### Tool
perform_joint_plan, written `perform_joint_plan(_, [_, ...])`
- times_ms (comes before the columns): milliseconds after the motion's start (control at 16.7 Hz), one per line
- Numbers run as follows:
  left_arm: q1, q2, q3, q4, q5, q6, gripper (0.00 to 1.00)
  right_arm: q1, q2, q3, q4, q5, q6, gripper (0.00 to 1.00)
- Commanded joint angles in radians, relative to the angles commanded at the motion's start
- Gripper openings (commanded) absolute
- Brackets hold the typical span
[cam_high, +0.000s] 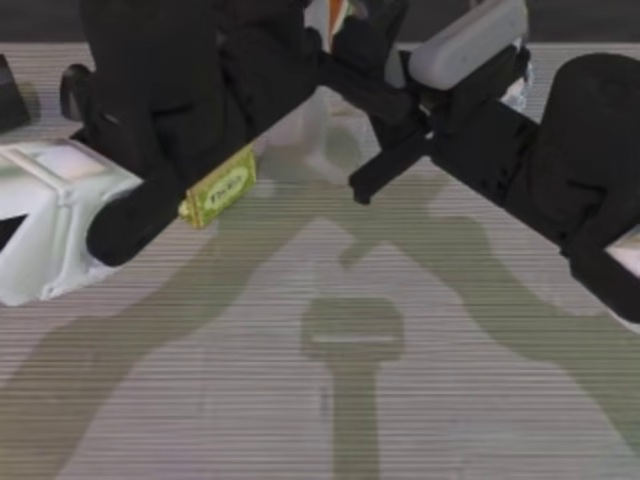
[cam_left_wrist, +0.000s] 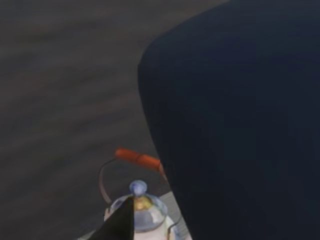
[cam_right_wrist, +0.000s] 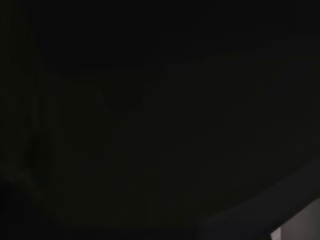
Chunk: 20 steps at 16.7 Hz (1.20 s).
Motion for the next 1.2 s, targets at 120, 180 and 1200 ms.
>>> perform_joint_plan(120, [0.0,0.0,0.0,0.0,0.0,0.0,0.62,0.0,0.0,0.0,0.0,0.0,0.0,0.0])
perform_joint_plan(180, [0.0,0.0,0.0,0.0,0.0,0.0,0.55,0.0,0.0,0.0,0.0,0.0,0.0,0.0])
perform_joint_plan(1200, [0.0,0.0,0.0,0.0,0.0,0.0,0.0,0.0,0.0,0.0,0.0,0.0,0.0,0.08])
